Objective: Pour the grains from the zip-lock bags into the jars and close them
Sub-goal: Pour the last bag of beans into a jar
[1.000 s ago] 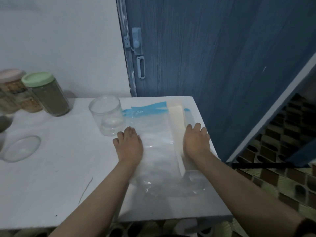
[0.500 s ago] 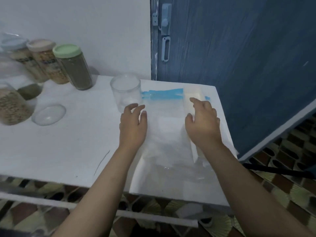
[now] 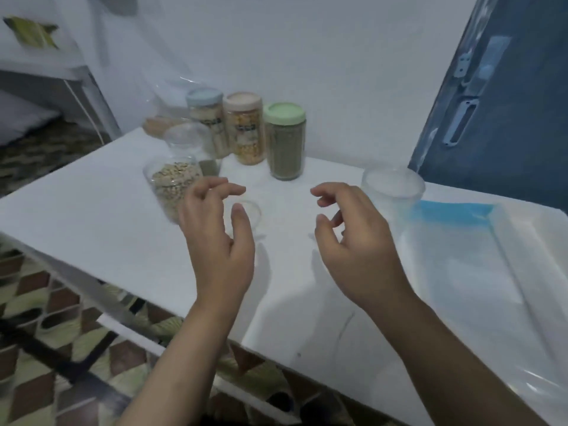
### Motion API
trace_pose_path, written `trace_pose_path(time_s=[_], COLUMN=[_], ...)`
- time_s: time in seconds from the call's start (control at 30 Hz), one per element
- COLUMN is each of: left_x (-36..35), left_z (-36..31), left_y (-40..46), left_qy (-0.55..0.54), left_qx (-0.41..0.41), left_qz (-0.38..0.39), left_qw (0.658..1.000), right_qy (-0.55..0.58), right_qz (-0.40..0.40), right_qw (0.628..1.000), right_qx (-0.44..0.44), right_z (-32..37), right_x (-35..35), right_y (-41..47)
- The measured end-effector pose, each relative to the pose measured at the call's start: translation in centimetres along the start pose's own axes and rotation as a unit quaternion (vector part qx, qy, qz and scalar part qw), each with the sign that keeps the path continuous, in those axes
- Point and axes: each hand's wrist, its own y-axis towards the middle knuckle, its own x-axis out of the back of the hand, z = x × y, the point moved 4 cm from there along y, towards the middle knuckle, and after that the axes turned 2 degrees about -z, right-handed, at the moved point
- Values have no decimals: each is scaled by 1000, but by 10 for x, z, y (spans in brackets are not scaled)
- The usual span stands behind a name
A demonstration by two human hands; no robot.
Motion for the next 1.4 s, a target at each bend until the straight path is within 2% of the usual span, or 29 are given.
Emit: trace_pose_path(time_s=[0.1,0.2,0.37,0.47,0.57,0.67,0.7,0.77,0.83,0.87,0.93,1.03,1.17,1.3,1.4], left_x=[15,26,34,31,25,22,21,19,19,19,20,21,28,34,30], left_z=[48,94,152,179,201,217,223,230,236,237,238,248,260,267,276], left_y=[47,95,147,161,165,166,166,169,173,175,177,177,182,188,187], left_qy=[14,21,22,-21,-79,-145,-162,-195,-234,-250,-265,-275,-280,-300,-273], left_qx=[-36,-46,-24,17,87,165,186,227,258,266,267,258,204,156,115], left_qz=[1,30,125,192,246,277,283,285,282,279,283,323,433,530,570], left_qw=[999,998,992,981,962,935,927,911,894,888,882,868,832,778,766], right_qy=[-20,-115,-258,-286,-303,-260,-232,-138,-18,41,120,120,59,5,-41], right_qz=[20,64,250,267,210,78,15,-97,-158,-164,-117,-8,81,179,253], right_qw=[999,988,900,870,876,914,935,976,987,985,986,990,992,980,963], right_qx=[-17,-85,-247,-299,-310,-303,-267,-136,-3,25,-5,-70,-75,-88,-90], right_z=[15,21,-1,-19,-20,6,22,65,94,98,88,61,47,52,59], right_x=[-62,-122,-206,-239,-245,-230,-225,-217,-220,-226,-247,-274,-276,-267,-257], right_y=[33,66,91,95,95,92,92,97,104,107,115,117,126,148,162])
